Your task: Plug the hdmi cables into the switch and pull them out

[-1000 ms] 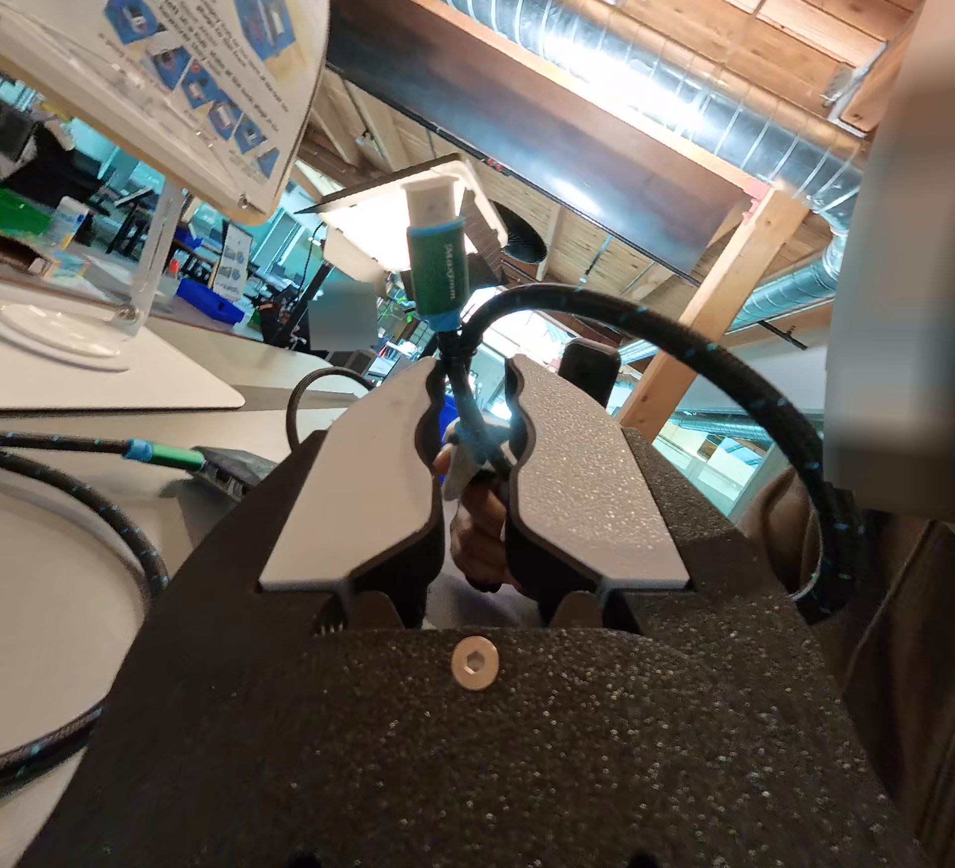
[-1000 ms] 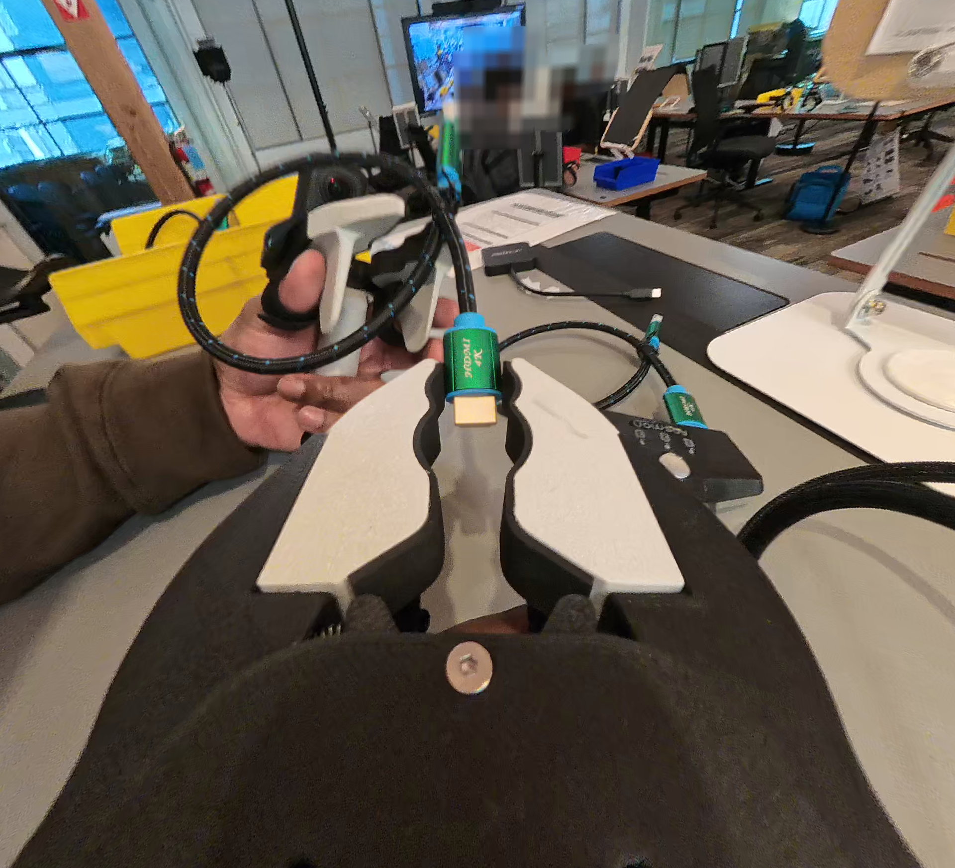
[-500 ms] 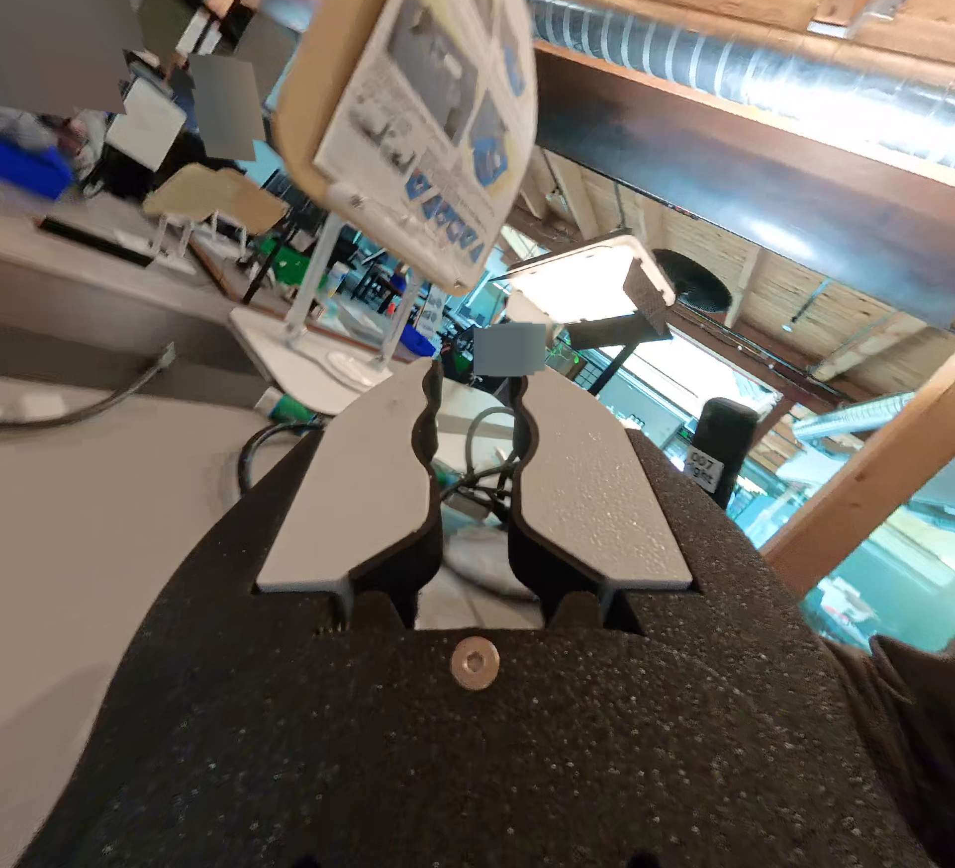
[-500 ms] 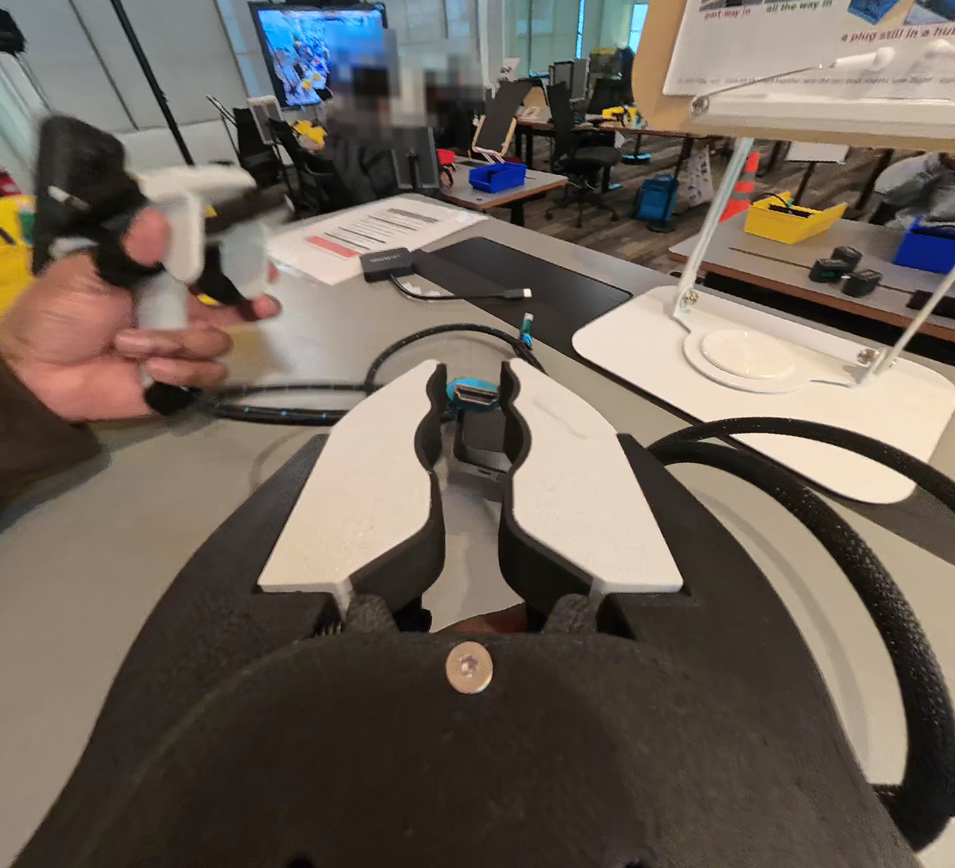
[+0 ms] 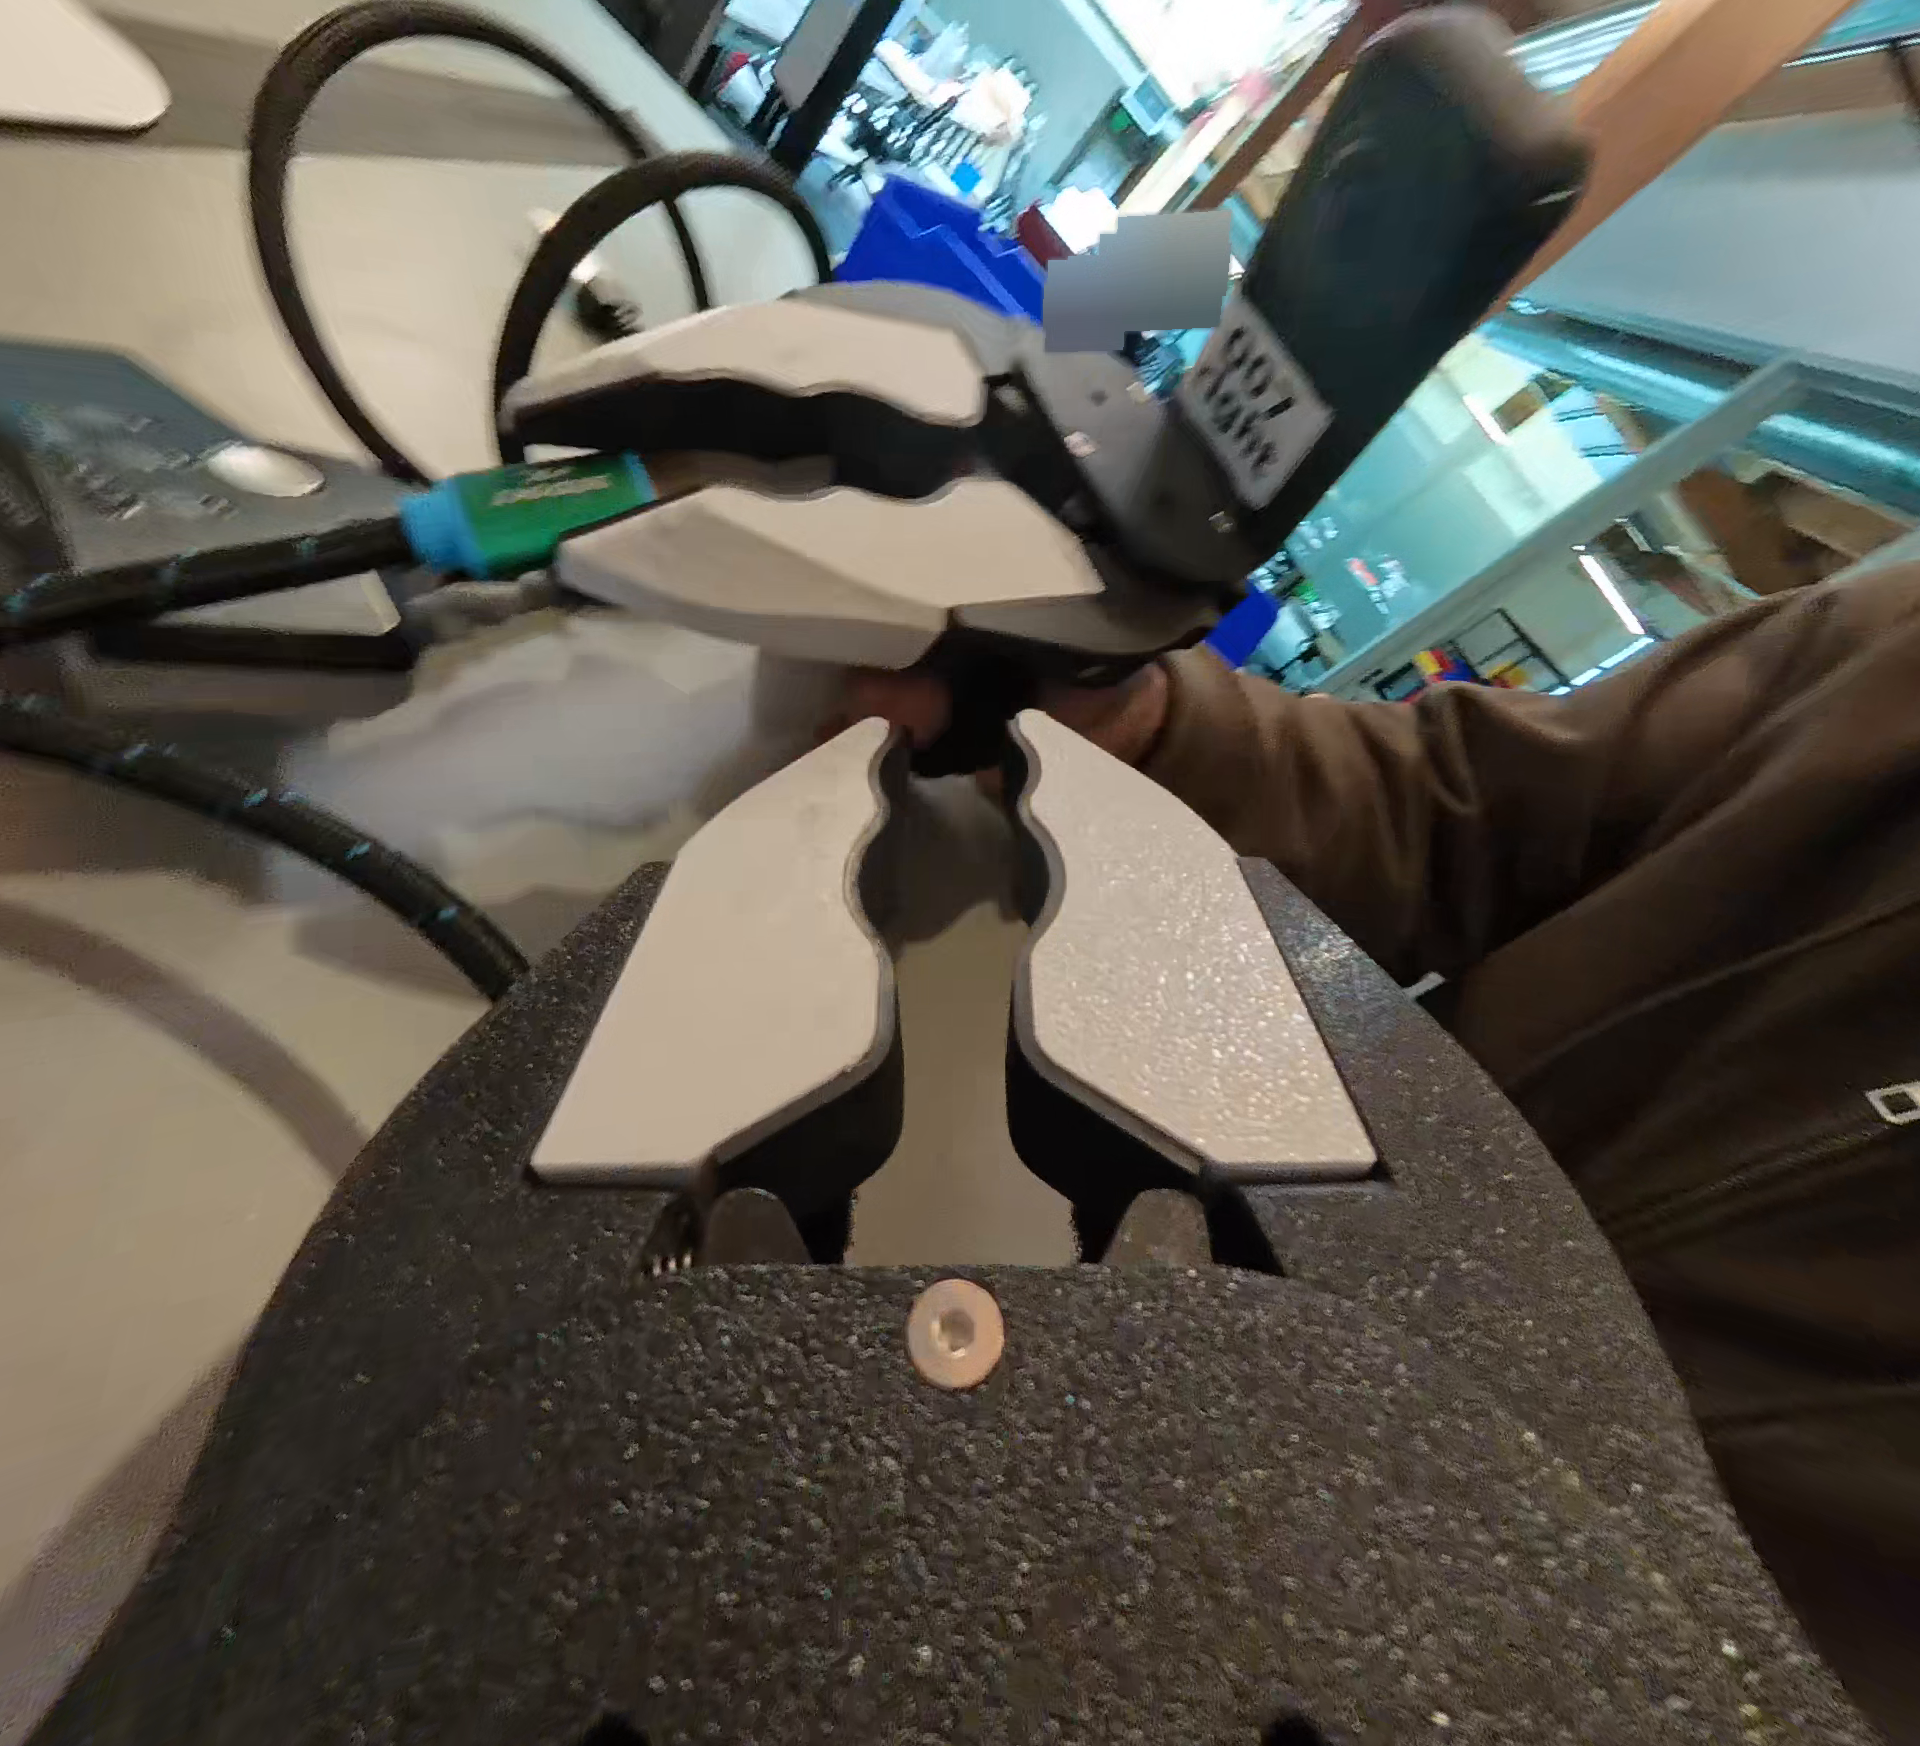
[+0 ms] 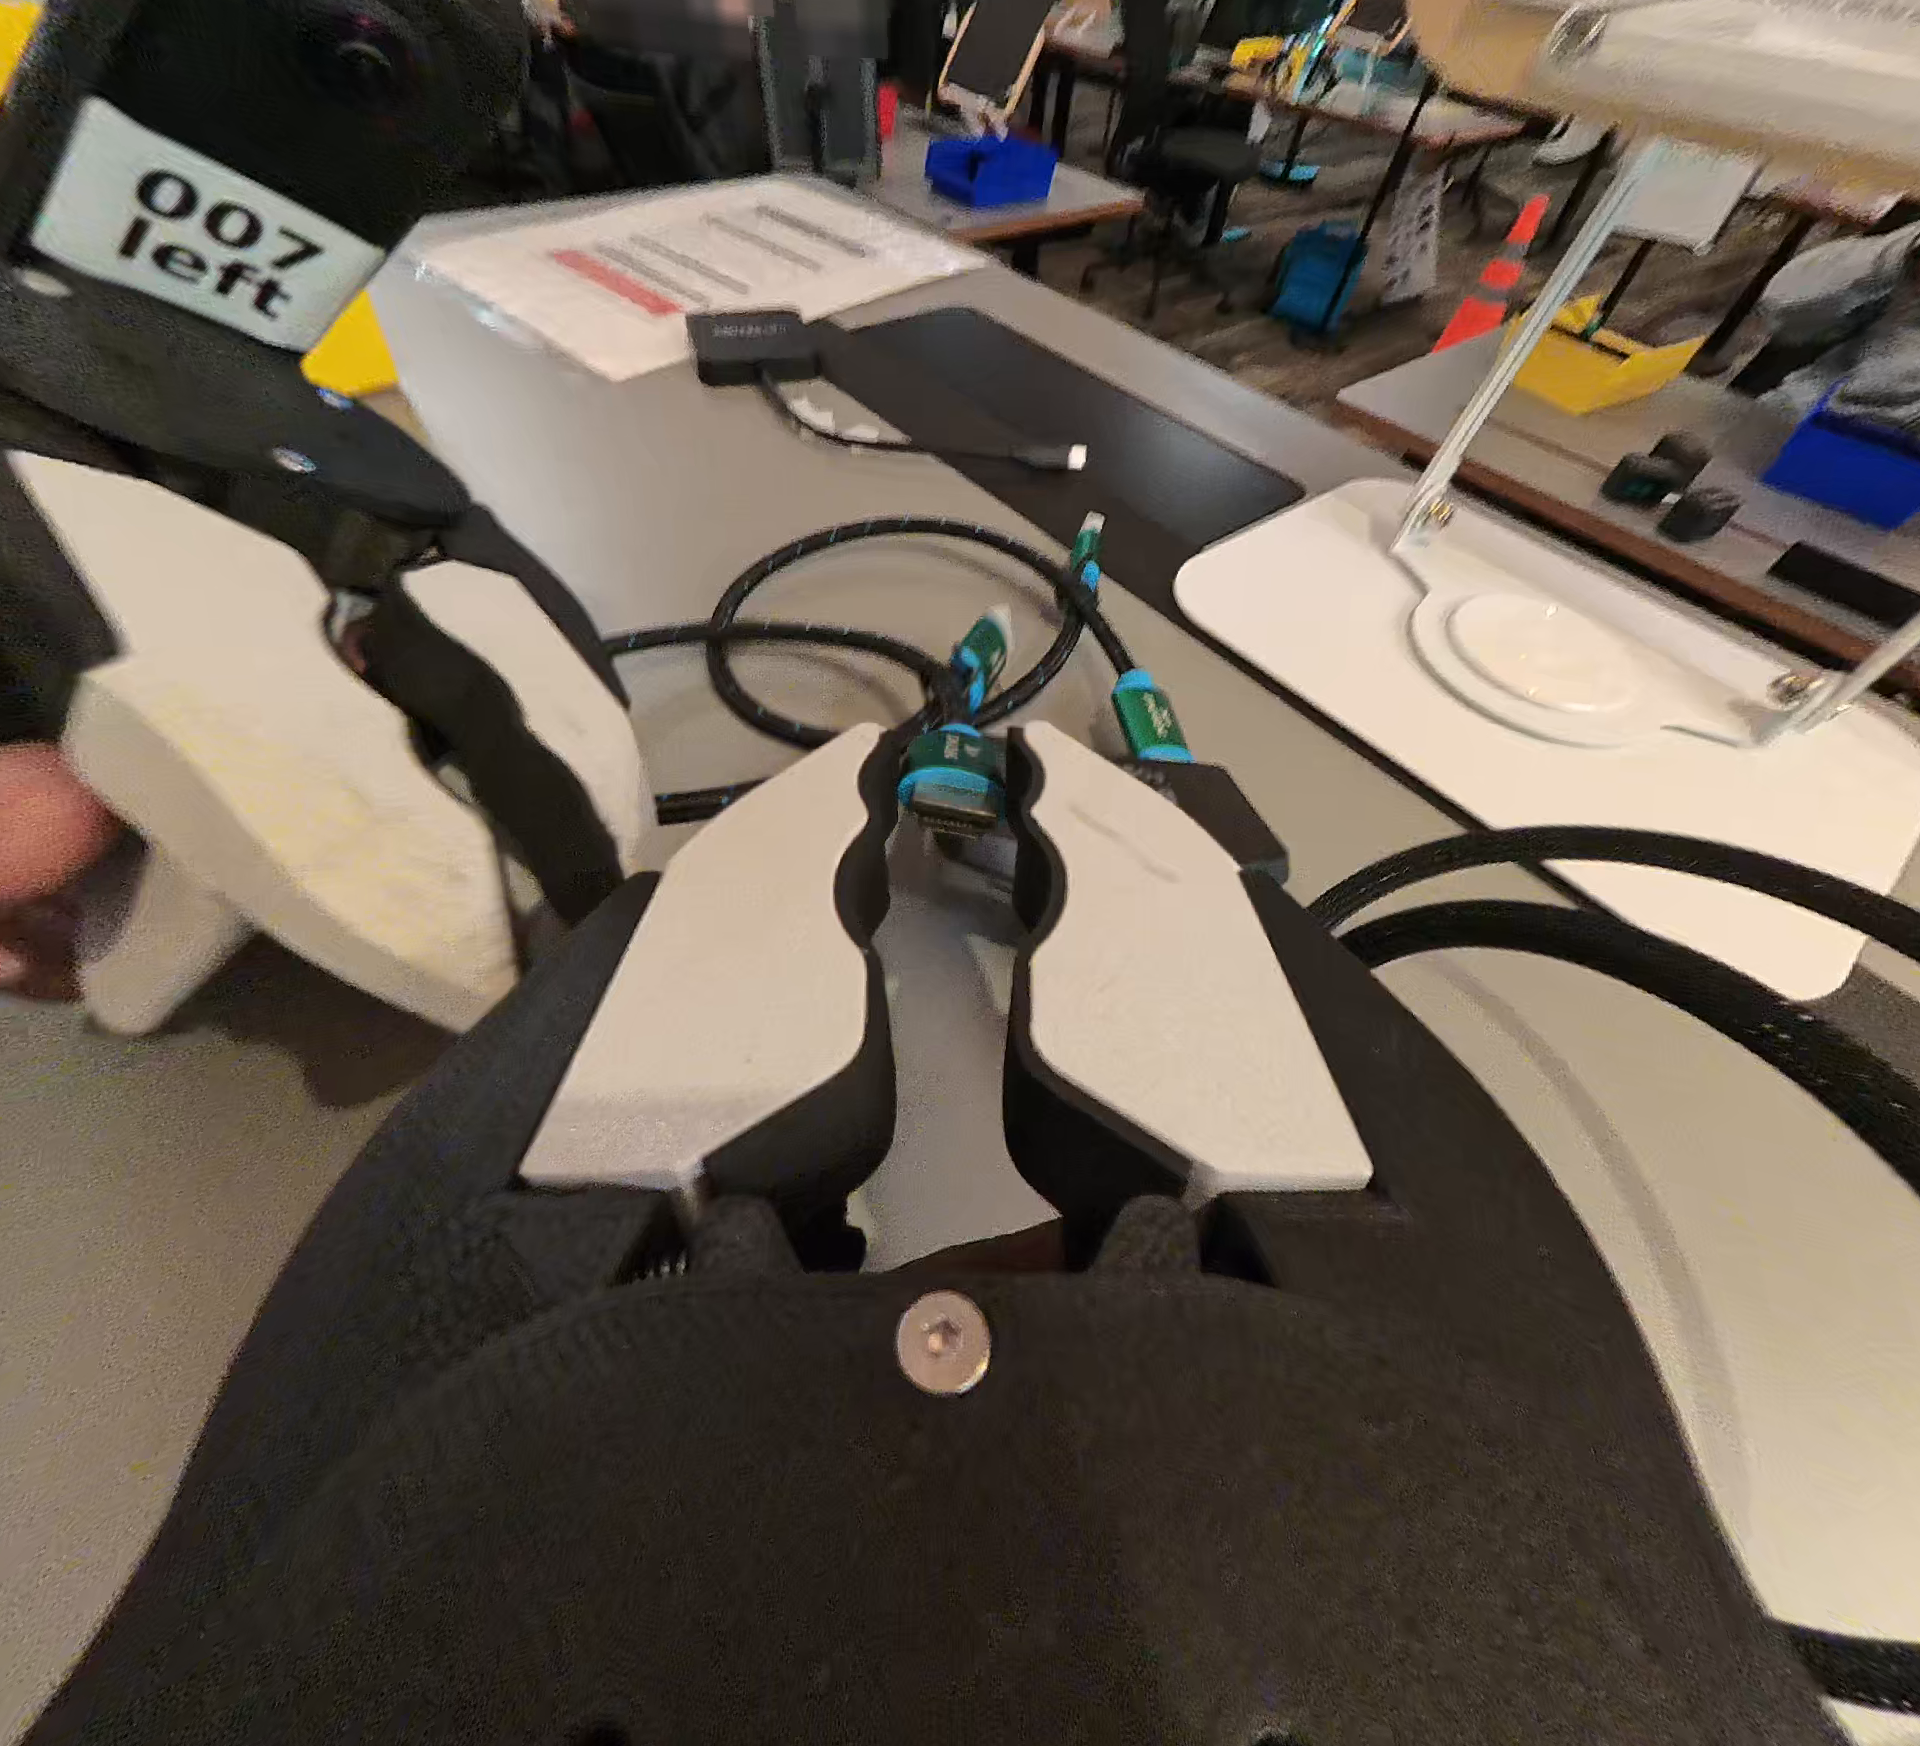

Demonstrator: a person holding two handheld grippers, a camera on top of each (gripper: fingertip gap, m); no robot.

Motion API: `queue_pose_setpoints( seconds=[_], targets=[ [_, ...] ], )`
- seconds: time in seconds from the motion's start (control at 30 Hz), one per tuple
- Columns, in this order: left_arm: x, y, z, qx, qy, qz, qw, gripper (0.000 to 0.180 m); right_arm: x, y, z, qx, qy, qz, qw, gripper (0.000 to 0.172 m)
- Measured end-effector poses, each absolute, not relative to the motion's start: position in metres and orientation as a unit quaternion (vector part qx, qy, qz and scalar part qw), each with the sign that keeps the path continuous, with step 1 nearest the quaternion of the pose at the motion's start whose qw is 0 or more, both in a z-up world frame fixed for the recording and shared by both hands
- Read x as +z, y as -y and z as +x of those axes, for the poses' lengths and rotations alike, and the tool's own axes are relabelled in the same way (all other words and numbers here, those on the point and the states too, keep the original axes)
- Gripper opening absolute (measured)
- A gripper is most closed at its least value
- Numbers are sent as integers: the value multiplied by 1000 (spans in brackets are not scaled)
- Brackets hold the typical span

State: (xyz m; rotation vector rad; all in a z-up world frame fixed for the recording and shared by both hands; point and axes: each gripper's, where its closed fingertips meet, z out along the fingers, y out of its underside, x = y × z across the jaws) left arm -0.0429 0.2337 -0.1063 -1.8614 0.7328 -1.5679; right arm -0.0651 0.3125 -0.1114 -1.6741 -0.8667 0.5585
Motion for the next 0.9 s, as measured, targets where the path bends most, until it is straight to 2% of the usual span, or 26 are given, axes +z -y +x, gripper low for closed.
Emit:
queue_pose_setpoints(
  seconds=[0.07, 0.13, 0.3, 0.47, 0.57, 0.67, 0.8, 0.9],
  targets=[
    [-124, -240, -49, -571, -263, -724, 284, 16, -125, -309, -66, 237, 389, -725, 517, 19],
    [-132, -244, -53, -573, -246, -734, 267, 16, -137, -306, -65, 228, 404, -742, 484, 8],
    [-133, -244, -54, -575, -242, -736, 264, 16, -168, -301, -56, 179, 413, -799, 399, 41],
    [-127, -247, -58, -591, -229, -724, 272, 16, -191, -286, -58, 165, 436, -822, 326, 45],
    [-119, -254, -67, -605, -208, -711, 292, 15, -193, -285, -63, 168, 427, -827, 325, 40],
    [-113, -257, -72, -620, -193, -698, 301, 14, -193, -288, -69, 166, 421, -829, 329, 22],
    [-115, -256, -70, -617, -196, -702, 296, 14, -191, -289, -71, 165, 429, -822, 338, 21],
    [-116, -259, -69, -615, -184, -707, 297, 15, -173, -289, -78, 184, 434, -791, 390, 21]
  ],
)
